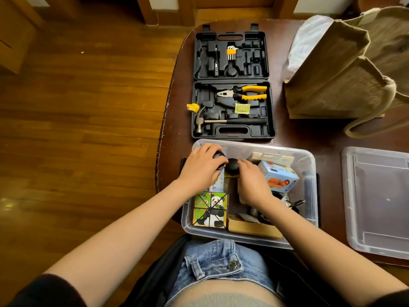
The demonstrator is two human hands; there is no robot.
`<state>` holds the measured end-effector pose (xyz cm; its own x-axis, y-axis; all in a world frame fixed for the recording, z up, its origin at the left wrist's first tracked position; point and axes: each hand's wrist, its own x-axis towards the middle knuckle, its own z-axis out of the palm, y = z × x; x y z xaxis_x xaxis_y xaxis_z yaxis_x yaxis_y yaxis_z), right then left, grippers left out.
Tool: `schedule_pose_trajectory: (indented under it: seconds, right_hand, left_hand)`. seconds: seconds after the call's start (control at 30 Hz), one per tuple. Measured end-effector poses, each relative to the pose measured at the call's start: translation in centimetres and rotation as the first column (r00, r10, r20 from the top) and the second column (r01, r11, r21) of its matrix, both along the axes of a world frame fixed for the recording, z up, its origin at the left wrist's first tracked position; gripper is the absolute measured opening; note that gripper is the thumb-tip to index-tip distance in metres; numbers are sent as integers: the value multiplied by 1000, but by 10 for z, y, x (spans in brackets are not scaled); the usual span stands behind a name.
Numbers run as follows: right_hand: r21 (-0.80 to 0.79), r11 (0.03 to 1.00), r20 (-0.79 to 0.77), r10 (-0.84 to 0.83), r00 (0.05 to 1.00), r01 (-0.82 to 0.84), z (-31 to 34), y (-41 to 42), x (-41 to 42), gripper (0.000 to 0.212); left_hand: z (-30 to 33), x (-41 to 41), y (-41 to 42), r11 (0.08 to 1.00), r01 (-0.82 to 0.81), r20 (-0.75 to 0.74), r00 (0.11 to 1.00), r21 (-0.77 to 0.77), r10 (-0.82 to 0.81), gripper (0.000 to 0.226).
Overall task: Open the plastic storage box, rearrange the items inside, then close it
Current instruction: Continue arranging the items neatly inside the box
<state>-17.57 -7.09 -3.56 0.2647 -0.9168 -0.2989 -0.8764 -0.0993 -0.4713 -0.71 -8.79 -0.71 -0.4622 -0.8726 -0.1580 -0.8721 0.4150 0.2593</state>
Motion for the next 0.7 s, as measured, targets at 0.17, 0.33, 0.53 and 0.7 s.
schedule_pose_trajectory:
  seconds: [0.17,0.33,0.53,0.7]
  right_hand:
    - [160,978,-284,177,942,-135,-19,-19,15,59]
    - [173,982,-415,138,899,-71,-26,-27,27,46]
    - [189,950,-474,311,824,-251,-26,-16,20,40]
    - [270,872,-477,489,731,-407,-4,-11,9,41]
  left_hand:
    - [-2,13,-6,995,87,-34,996,39,-86,44]
    - [-1,22,-8,990,130,-61,990,49,-127,49]
    - [-7,26,-9,990,136,-90,987,23,-133,50]
    - [-11,27,-9,990,138,-120,983,3,-136,50]
